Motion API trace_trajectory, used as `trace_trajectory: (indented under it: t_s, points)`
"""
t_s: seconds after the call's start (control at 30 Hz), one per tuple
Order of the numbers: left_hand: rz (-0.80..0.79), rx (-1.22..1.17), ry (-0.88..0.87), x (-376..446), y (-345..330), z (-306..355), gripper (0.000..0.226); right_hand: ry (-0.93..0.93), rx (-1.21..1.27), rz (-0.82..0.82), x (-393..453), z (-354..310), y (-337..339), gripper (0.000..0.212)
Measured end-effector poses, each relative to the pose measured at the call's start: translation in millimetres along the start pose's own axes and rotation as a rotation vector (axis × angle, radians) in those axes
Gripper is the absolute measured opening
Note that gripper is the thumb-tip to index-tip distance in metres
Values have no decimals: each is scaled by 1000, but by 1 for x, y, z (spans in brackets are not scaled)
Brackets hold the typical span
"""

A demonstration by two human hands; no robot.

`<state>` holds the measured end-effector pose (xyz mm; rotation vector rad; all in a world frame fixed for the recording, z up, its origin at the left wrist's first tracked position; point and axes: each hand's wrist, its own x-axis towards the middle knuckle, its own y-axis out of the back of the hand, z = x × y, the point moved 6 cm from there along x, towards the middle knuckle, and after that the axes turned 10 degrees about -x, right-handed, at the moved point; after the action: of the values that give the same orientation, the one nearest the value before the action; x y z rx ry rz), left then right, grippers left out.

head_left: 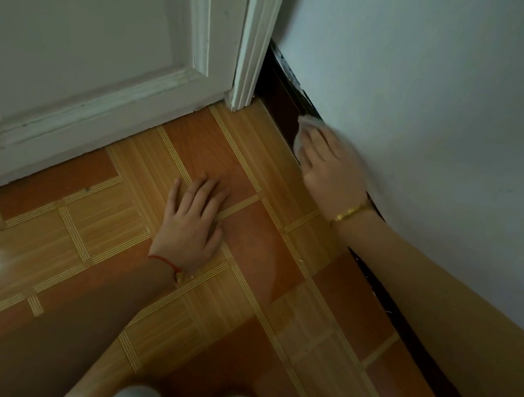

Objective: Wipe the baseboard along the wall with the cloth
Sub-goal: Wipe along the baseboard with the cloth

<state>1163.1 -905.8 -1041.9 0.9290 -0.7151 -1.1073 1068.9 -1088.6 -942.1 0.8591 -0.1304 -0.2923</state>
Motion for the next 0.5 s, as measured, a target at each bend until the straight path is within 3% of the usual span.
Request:
trace_trajectory:
  t_s: [0.23,0.33,0.5]
  points:
    - [-24,-16,6,2,-2,2,61,43,14,-40,-91,-9,-3,38]
    - [-13,-4,1,2,0,3,61,114,-57,-47,-71,-14,-5,44]
    - [19,-30,-5,2,4,2,60,163,-43,-159,8,-16,-16,28]
